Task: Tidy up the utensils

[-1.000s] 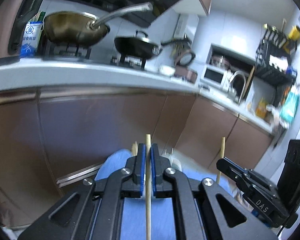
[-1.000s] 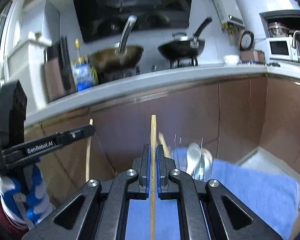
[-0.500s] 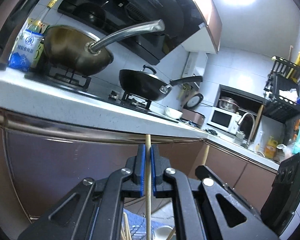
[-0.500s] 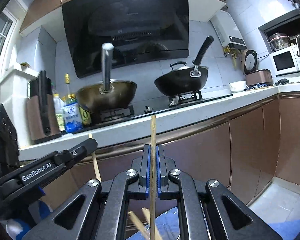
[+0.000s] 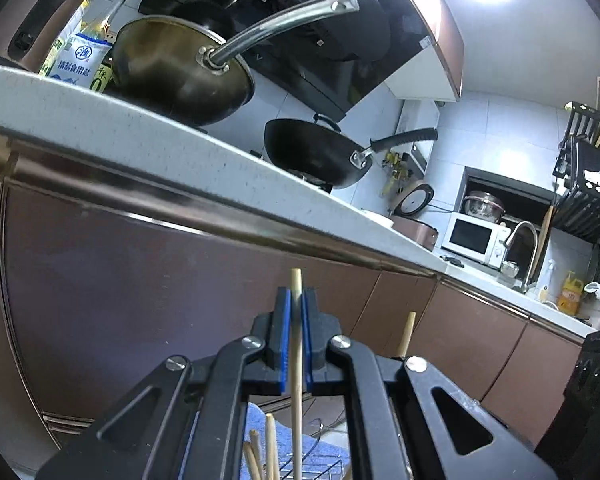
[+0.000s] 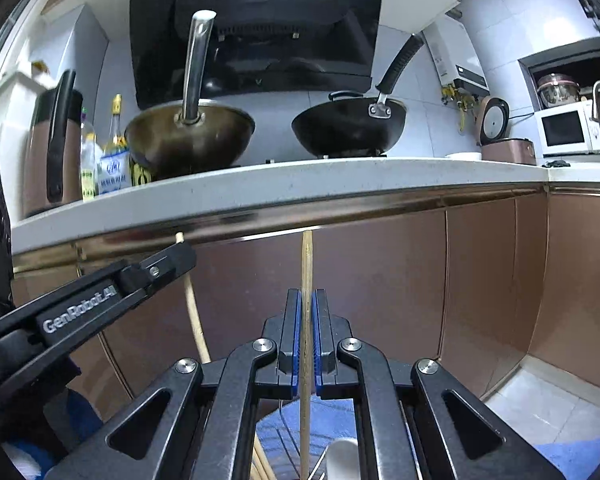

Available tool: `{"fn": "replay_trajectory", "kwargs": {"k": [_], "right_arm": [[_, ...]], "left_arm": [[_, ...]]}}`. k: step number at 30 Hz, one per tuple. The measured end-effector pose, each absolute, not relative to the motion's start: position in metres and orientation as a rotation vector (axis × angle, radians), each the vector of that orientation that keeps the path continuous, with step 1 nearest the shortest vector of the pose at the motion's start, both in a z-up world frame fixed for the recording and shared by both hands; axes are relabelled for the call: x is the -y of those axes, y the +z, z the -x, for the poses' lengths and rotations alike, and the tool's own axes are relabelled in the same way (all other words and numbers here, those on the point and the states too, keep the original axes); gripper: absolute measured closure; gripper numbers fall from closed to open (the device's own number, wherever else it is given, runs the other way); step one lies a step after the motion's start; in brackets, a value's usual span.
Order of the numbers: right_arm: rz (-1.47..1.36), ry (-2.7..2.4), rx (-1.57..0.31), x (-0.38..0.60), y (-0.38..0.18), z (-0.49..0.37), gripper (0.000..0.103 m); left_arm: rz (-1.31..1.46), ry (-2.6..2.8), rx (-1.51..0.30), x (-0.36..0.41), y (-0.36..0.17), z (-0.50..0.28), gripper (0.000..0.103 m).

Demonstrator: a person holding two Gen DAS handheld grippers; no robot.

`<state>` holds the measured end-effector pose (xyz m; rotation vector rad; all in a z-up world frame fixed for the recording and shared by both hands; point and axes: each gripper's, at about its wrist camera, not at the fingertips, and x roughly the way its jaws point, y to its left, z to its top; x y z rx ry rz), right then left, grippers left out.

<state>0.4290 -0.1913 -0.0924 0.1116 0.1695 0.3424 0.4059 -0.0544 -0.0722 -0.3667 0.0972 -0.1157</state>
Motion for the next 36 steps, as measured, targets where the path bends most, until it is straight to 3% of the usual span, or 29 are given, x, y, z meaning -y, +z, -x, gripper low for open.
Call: {"fn": "replay_trajectory", "kwargs": {"k": [5,10,14,20,36], "right_arm": [[-0.089,0.332,-0.193,0.189,-0.100,-0.422,0.097],[-0.094,0.311,-0.180,0.195,-0.088,-0.405,0.077],[-0.107,0.293,-0.172,0.201,-0.072,-0.385,0.073],[-0.089,0.246,-0.160,0.206,-0.046,-0.337,0.062],[-0.058,0.117,-0.247,0.237,-0.040,-0.182,0.037]], "left_arm": [[0.369,-0.095,-0.097,0.051,-0.078,-0.397,0.096],[0.358,-0.091,-0.099,0.039,-0.066,-0.377,0.094],[0.343,-0.079,-0.094,0.028,-0.050,-0.353,0.072],[0.269,-0.071,-0.119,0.024,-0.024,-0.305,0.058],[0.026,-0.038,-0.237,0.050,-0.010,-0.167,0.040]]}}
